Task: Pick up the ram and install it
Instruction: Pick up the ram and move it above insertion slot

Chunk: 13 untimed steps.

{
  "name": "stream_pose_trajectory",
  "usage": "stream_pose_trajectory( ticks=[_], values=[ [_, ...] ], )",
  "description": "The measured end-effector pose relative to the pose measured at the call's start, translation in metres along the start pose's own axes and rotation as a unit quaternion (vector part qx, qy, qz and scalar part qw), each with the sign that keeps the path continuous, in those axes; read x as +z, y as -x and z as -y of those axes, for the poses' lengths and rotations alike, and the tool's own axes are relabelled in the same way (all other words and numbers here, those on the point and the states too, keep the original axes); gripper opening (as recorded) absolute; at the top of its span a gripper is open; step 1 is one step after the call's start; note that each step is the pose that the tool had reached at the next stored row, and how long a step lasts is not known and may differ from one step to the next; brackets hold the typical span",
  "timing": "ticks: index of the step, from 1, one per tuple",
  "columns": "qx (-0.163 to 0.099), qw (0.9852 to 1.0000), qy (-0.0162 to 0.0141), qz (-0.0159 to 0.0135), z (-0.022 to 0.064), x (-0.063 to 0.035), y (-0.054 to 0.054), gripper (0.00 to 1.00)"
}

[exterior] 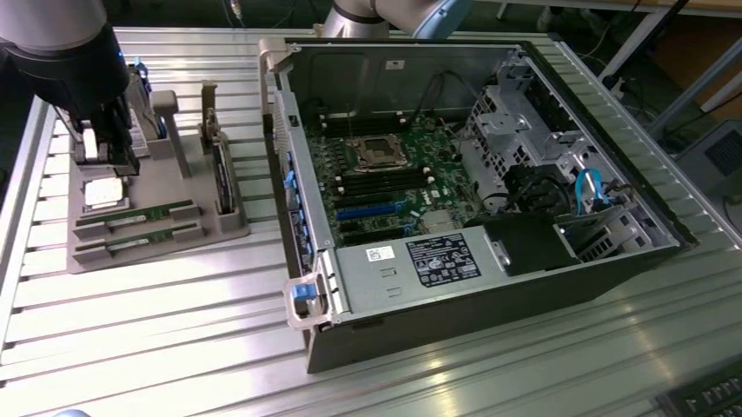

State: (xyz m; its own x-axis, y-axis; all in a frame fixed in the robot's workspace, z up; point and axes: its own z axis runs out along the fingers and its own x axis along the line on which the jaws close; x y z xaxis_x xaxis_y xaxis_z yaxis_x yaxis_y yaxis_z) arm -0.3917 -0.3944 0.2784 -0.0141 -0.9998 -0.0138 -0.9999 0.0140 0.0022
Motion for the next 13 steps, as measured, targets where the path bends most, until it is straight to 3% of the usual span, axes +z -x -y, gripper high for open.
stream_pose_trajectory(
  ticks=[9, 12, 13],
  values=[
    [0.000, 1.0000, 0.0001, 0.0000, -0.0024, 0.0000, 0.0000, 0.11],
    [0.000, 1.0000, 0.0002, 0.0000, -0.0025, 0.0001, 0.0000, 0.24],
    [0.000, 1.0000, 0.0002, 0.0000, -0.0026, 0.0000, 0.0000, 0.24]
  ],
)
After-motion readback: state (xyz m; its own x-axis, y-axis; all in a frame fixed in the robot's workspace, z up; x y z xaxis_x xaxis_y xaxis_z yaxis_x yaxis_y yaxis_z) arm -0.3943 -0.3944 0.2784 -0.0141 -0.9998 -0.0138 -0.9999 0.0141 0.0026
